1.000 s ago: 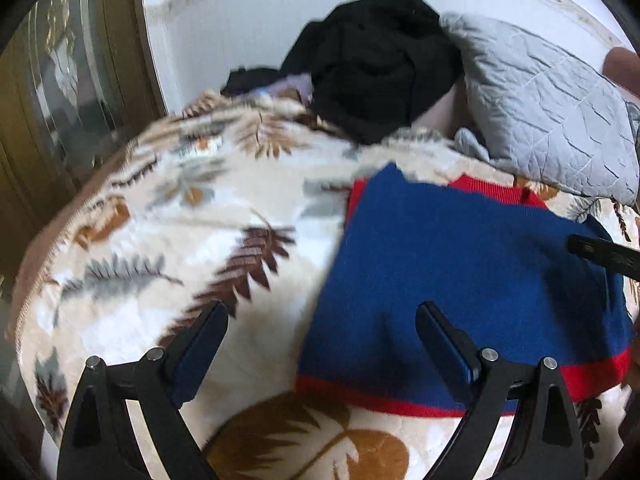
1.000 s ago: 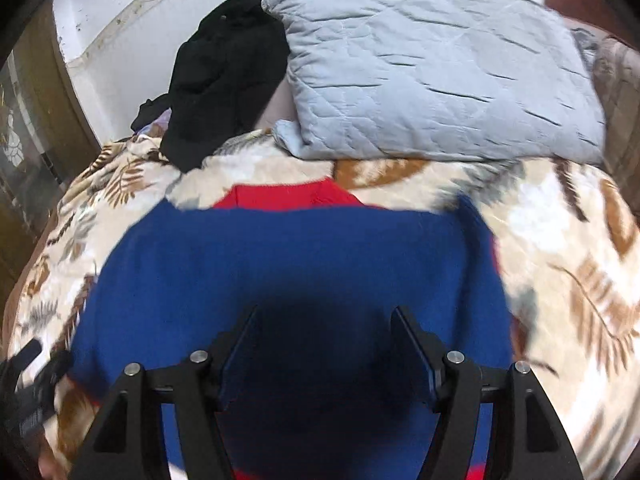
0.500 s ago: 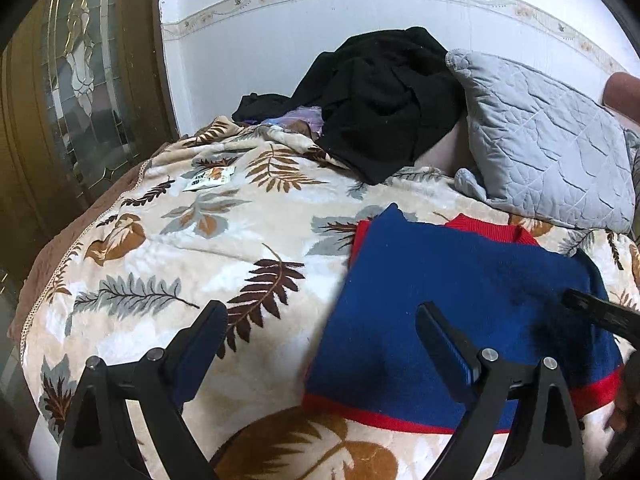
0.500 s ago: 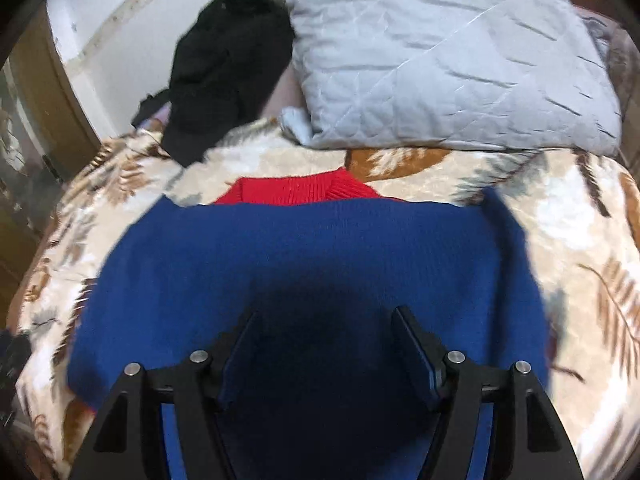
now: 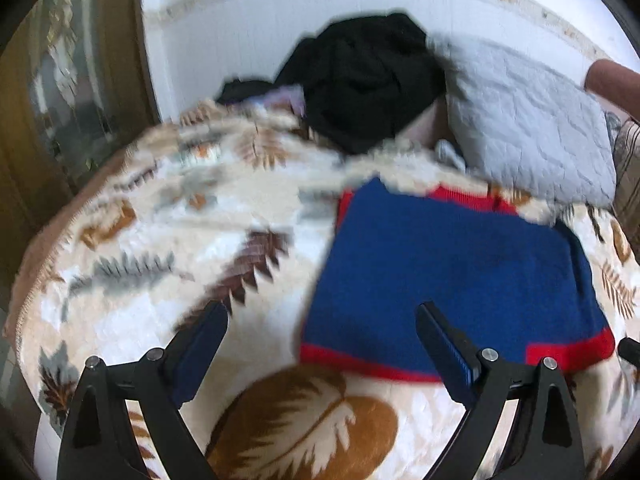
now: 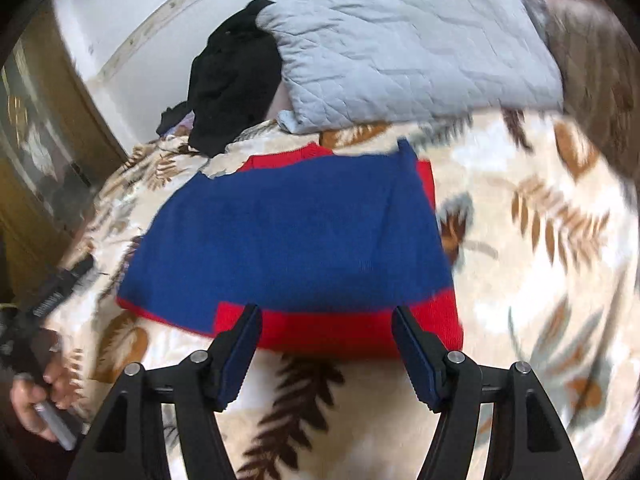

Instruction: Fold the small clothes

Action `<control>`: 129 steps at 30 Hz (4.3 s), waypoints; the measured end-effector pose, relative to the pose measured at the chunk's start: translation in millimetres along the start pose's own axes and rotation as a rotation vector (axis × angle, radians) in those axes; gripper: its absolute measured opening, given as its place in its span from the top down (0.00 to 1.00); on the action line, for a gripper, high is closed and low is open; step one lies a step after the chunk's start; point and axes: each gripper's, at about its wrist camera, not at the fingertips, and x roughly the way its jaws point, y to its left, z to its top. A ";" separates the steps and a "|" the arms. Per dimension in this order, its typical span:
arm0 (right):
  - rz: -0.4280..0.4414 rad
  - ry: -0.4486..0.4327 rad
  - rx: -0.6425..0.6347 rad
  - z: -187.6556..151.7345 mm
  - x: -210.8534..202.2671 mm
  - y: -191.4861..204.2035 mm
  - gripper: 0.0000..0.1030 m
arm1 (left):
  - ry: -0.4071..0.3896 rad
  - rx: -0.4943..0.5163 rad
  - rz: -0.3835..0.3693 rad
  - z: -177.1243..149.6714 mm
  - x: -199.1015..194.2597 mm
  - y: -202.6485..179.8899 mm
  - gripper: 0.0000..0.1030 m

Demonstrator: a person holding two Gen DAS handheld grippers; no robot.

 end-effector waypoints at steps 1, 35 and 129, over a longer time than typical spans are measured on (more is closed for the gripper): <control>0.019 0.005 0.032 -3.7 -1.8 -6.7 0.31 | 0.048 -0.019 -0.014 -3.1 8.0 7.0 0.07; 0.257 -0.023 0.470 6.0 100.2 -75.9 0.76 | 0.227 -0.566 -0.491 -15.3 103.9 38.7 0.71; 0.077 0.109 -0.035 -73.9 23.4 24.4 0.62 | 0.069 0.184 -0.008 -72.4 -10.2 -20.8 0.14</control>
